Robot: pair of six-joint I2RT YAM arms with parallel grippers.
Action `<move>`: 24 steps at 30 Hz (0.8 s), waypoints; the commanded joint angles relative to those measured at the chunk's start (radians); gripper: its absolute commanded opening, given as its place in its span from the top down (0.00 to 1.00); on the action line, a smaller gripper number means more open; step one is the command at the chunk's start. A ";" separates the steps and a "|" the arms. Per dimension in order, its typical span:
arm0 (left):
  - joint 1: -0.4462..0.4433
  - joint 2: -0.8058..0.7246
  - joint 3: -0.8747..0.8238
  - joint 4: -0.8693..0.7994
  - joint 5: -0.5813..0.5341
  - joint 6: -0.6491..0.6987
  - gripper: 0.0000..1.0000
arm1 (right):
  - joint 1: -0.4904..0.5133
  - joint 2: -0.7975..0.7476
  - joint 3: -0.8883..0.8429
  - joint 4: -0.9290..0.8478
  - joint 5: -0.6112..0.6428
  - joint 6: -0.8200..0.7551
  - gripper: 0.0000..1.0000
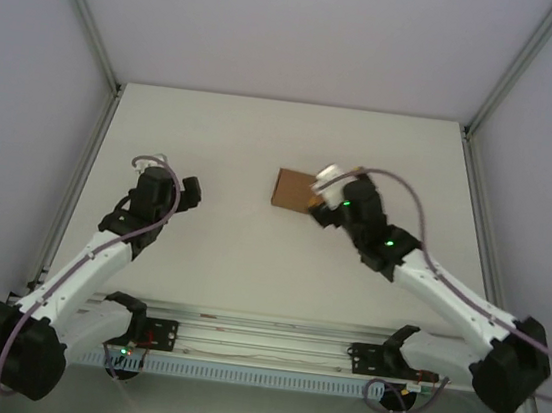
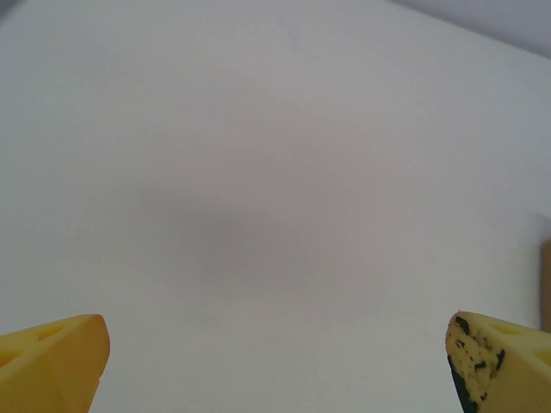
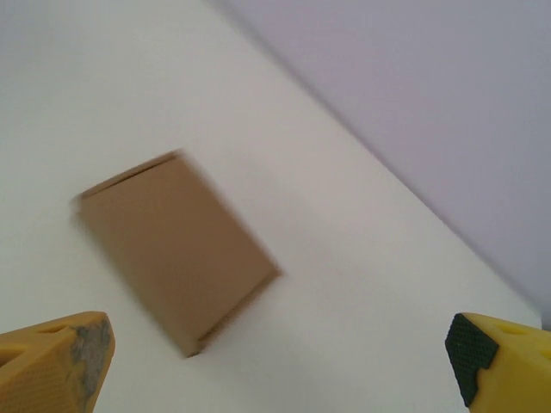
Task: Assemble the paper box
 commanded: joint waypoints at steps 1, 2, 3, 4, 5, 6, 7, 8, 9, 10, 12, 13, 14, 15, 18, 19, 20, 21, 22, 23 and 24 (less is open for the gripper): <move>0.038 0.054 -0.046 0.216 -0.200 0.135 0.00 | -0.165 -0.103 -0.158 0.120 0.003 0.379 0.00; 0.059 0.065 -0.060 0.258 -0.195 0.154 0.00 | -0.214 -0.126 -0.215 0.176 0.028 0.424 0.00; 0.077 0.076 -0.079 0.310 -0.180 0.180 0.00 | -0.268 -0.145 -0.257 0.209 0.031 0.473 0.00; 0.093 0.088 -0.107 0.384 -0.172 0.210 0.00 | -0.332 -0.160 -0.302 0.246 0.005 0.511 0.00; 0.103 0.099 -0.135 0.450 -0.188 0.233 0.00 | -0.379 -0.167 -0.346 0.303 -0.013 0.522 0.00; 0.110 0.110 -0.164 0.513 -0.210 0.248 0.00 | -0.418 -0.163 -0.395 0.383 -0.014 0.527 0.00; 0.121 0.119 -0.203 0.591 -0.221 0.264 0.00 | -0.455 -0.151 -0.443 0.471 -0.012 0.526 0.00; 0.129 0.131 -0.240 0.668 -0.231 0.276 0.00 | -0.480 -0.133 -0.471 0.530 -0.015 0.520 0.00; 0.138 0.144 -0.271 0.724 -0.240 0.266 0.00 | -0.503 -0.110 -0.485 0.569 -0.020 0.533 0.00; 0.149 0.163 -0.298 0.773 -0.217 0.256 0.00 | -0.525 -0.080 -0.492 0.594 -0.030 0.550 0.00; 0.153 0.195 -0.324 0.834 -0.179 0.261 0.00 | -0.548 -0.008 -0.506 0.671 -0.051 0.553 0.00; 0.153 0.211 -0.326 0.851 -0.162 0.272 0.00 | -0.552 0.040 -0.515 0.735 -0.045 0.542 0.00; 0.153 0.226 -0.329 0.872 -0.158 0.278 0.00 | -0.552 0.083 -0.525 0.800 -0.025 0.542 0.00; 0.153 0.242 -0.336 0.900 -0.158 0.285 0.00 | -0.556 0.125 -0.534 0.858 -0.017 0.532 0.00; 0.160 0.275 -0.341 0.961 -0.140 0.304 0.00 | -0.562 0.232 -0.550 1.004 -0.018 0.508 0.00; 0.168 0.287 -0.358 1.024 -0.112 0.315 0.00 | -0.566 0.258 -0.542 0.994 -0.038 0.509 0.00; 0.172 0.299 -0.371 1.078 -0.104 0.319 0.00 | -0.570 0.289 -0.540 1.019 -0.056 0.507 0.00; 0.180 0.315 -0.375 1.114 -0.088 0.335 0.00 | -0.577 0.321 -0.539 1.042 -0.075 0.503 0.00; 0.187 0.326 -0.372 1.123 -0.088 0.341 0.00 | -0.585 0.370 -0.539 1.077 -0.108 0.498 0.00; 0.202 0.366 -0.391 1.197 -0.078 0.343 0.00 | -0.587 0.425 -0.534 1.145 -0.117 0.497 0.00; 0.223 0.441 -0.418 1.325 -0.064 0.328 0.00 | -0.590 0.439 -0.510 1.120 -0.086 0.511 0.00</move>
